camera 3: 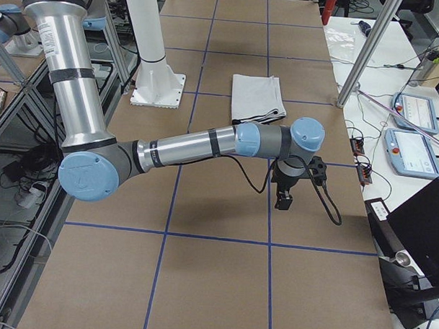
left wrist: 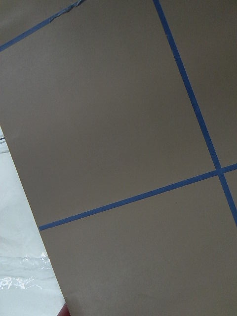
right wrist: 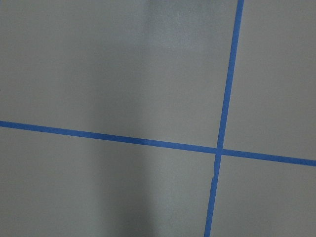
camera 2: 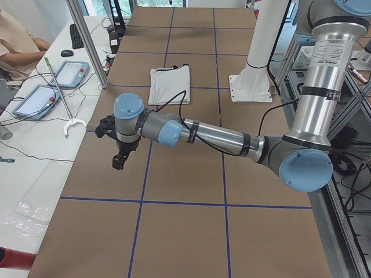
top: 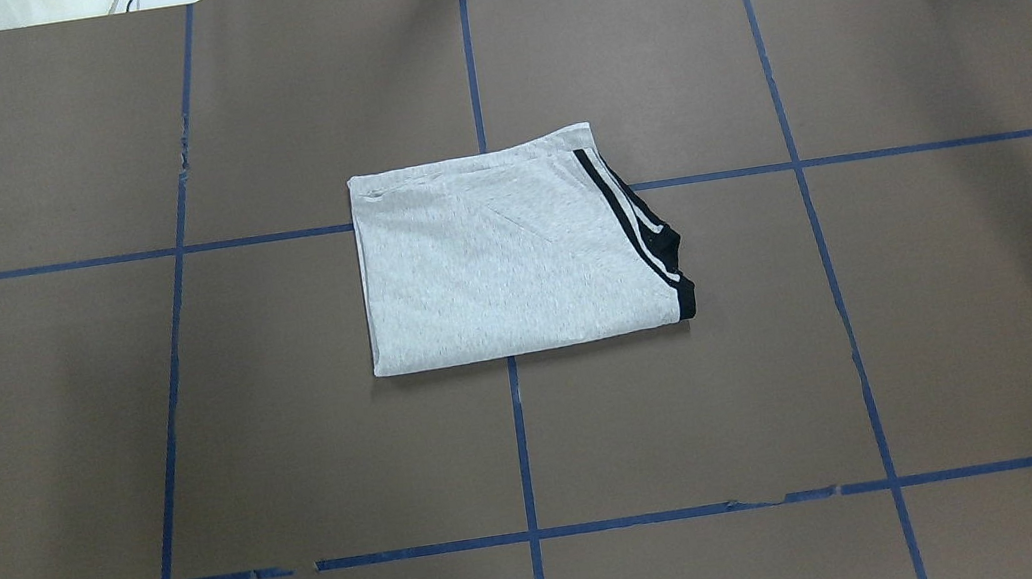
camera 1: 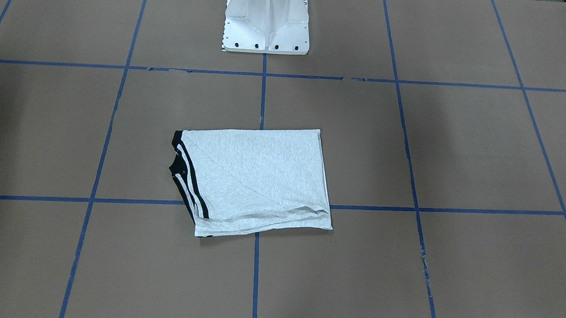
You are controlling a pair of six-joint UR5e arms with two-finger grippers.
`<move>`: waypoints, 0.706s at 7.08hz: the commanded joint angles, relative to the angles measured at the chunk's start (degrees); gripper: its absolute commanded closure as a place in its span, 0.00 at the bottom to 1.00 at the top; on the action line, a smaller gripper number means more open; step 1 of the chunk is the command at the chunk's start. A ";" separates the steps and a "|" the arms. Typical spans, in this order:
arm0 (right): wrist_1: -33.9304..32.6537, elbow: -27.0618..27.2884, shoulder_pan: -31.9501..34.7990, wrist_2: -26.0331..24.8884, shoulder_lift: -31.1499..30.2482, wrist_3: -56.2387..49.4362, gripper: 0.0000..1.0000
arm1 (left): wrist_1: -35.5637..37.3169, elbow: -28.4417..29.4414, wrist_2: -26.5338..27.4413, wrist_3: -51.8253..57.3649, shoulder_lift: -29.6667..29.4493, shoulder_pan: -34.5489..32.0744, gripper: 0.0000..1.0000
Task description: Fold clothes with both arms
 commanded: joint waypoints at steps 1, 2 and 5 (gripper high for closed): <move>0.34 0.32 0.03 -0.01 0.03 0.00 0.00 | 0.56 -0.20 -1.64 0.00 0.23 -0.07 0.00; 0.34 0.32 0.03 -0.01 0.03 0.00 0.00 | 0.47 -0.37 -1.47 0.00 -0.20 -0.07 0.00; 0.34 0.49 0.03 -0.01 -0.06 0.00 0.00 | 0.47 -0.64 -1.65 0.00 0.23 -0.07 0.00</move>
